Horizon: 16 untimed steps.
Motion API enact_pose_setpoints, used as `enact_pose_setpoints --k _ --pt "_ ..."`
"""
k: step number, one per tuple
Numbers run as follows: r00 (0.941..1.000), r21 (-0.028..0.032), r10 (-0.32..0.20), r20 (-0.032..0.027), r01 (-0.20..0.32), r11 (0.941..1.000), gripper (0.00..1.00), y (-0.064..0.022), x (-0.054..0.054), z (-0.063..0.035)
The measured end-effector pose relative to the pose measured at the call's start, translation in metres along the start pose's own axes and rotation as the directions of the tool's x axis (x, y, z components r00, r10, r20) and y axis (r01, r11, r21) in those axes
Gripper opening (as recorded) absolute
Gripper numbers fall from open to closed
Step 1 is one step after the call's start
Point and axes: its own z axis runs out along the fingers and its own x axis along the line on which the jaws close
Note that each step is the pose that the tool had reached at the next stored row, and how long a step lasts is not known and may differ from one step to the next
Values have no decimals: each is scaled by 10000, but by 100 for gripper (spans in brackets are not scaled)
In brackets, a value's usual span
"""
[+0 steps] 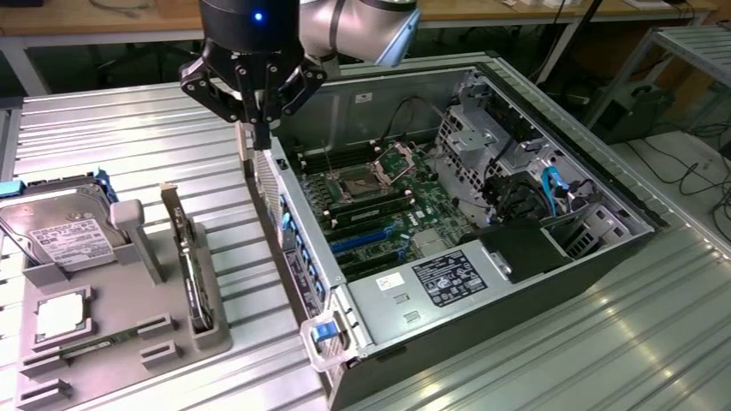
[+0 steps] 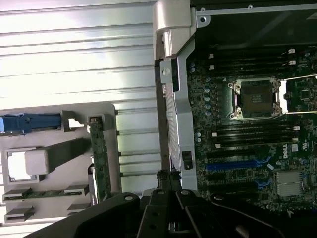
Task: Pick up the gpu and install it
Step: 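Reach for the gpu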
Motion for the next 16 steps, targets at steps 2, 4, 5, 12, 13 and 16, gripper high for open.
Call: enact_pose_setpoints --k 2,4,5,12,13,16 --pt "10000 0 0 0 0 10000 11 -6 19 0" --pt "10000 0 0 0 0 10000 11 -14 46 -1" --pt "10000 0 0 0 0 10000 11 -19 60 -1" --pt "10000 0 0 0 0 10000 11 -39 116 -2" --pt "10000 -1 1 0 -1 10000 11 -45 131 -2" --pt "10000 0 0 1 0 10000 11 -54 155 -3"
